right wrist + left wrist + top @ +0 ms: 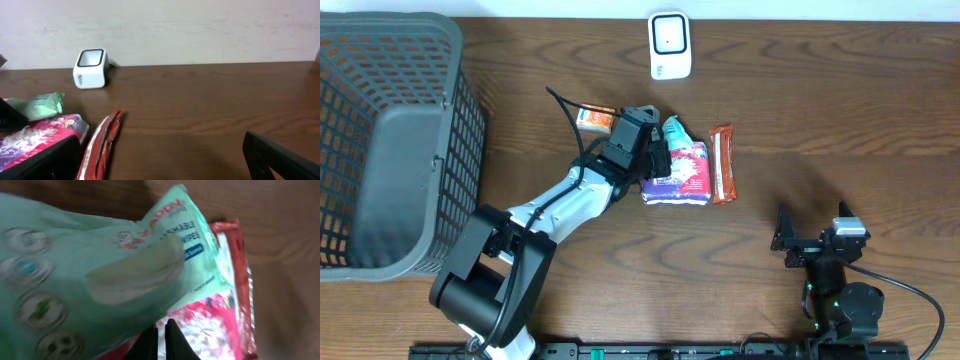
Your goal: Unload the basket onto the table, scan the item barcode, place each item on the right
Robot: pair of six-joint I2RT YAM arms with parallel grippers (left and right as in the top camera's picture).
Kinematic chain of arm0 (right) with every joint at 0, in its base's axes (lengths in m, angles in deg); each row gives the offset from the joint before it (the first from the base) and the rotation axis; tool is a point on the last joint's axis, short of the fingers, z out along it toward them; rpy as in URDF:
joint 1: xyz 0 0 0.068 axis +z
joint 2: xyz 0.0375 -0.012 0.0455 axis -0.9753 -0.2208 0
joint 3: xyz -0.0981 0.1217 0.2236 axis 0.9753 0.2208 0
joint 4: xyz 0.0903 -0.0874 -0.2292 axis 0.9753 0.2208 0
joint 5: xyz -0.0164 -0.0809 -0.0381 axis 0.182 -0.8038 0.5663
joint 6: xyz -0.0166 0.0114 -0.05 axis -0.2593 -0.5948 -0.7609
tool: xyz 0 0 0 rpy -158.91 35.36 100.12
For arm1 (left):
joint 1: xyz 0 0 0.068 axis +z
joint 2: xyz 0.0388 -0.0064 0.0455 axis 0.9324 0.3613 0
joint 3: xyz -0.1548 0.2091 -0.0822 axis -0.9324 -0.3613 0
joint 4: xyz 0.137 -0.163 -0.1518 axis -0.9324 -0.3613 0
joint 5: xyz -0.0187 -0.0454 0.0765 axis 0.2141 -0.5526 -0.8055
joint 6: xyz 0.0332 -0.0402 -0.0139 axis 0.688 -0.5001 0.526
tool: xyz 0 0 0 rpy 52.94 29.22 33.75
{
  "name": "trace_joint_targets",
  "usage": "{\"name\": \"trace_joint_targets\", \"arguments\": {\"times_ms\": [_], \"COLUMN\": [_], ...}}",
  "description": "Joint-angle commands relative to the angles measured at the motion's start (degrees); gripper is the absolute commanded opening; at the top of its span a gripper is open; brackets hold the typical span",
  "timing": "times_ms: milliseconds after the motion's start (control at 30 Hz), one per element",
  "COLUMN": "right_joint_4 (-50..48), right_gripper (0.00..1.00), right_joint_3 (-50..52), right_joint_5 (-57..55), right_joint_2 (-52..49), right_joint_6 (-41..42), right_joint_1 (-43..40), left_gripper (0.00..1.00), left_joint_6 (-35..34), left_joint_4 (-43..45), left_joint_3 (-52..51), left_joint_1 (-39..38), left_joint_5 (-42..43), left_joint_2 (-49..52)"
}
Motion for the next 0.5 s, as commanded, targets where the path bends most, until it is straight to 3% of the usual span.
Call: {"name": "trace_joint_targets", "arguments": {"times_ms": [0, 167, 467], "right_joint_4": [0.2, 0.2, 0.2], "right_gripper": [0.99, 0.99, 0.99], "right_joint_3": [0.1, 0.1, 0.1], "right_joint_5": [0.0, 0.0, 0.0], "right_joint_2": [0.3, 0.3, 0.3], "right_joint_6": [-0.9, -0.9, -0.9], "right_joint_1": [-0.2, -0.2, -0.2], "left_gripper": [0.07, 0.08, 0.08], "left_joint_6": [1.0, 1.8, 3.4], "left_joint_4": [0.2, 0.3, 0.4], "left_joint_3": [0.1, 0.1, 0.1], "left_joint_1": [0.4, 0.9, 3.9], "left_joint_5": [-8.5, -18.6, -14.4], "left_joint_2": [-0.1, -0.1, -3.9]}}
